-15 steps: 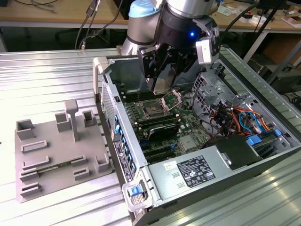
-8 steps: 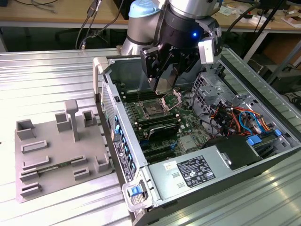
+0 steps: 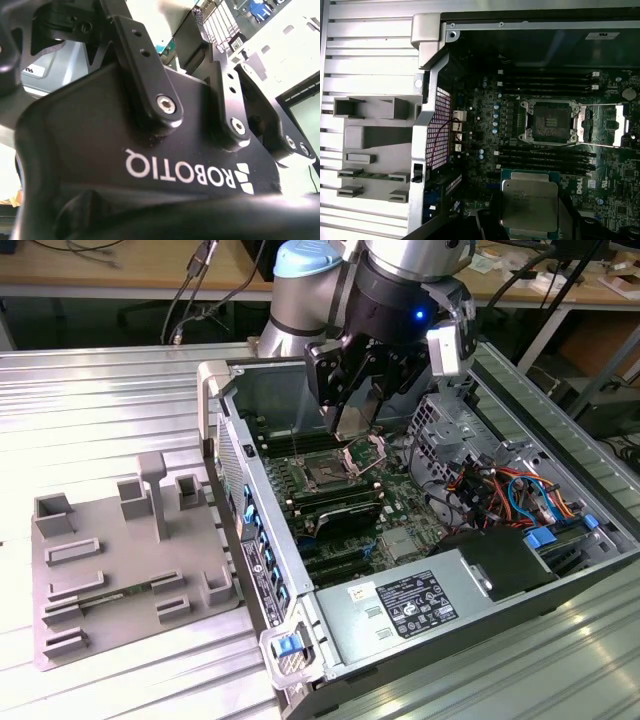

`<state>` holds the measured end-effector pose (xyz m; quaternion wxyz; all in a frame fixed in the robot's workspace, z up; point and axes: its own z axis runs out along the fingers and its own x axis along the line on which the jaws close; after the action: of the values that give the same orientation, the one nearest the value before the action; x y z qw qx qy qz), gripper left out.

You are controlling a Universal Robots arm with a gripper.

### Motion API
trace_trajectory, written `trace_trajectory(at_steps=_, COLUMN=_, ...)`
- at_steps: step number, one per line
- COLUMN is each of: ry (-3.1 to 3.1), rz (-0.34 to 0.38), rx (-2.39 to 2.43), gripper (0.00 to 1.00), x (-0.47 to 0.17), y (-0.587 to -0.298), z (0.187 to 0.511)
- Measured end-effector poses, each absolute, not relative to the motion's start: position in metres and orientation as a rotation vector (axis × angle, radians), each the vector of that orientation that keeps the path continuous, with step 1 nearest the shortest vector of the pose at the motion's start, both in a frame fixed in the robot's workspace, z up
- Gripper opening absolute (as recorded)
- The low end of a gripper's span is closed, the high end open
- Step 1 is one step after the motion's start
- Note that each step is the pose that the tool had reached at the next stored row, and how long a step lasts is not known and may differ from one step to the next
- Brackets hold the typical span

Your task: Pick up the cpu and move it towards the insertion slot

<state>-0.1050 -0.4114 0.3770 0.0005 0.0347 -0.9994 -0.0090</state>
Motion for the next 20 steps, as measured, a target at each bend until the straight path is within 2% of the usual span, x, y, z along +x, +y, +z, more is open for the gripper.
trace_trajectory(at_steps=20, ry=-3.139, rz=-0.029, rx=0.109, gripper=0.53, x=-0.088, y=-0.407, z=0.374)
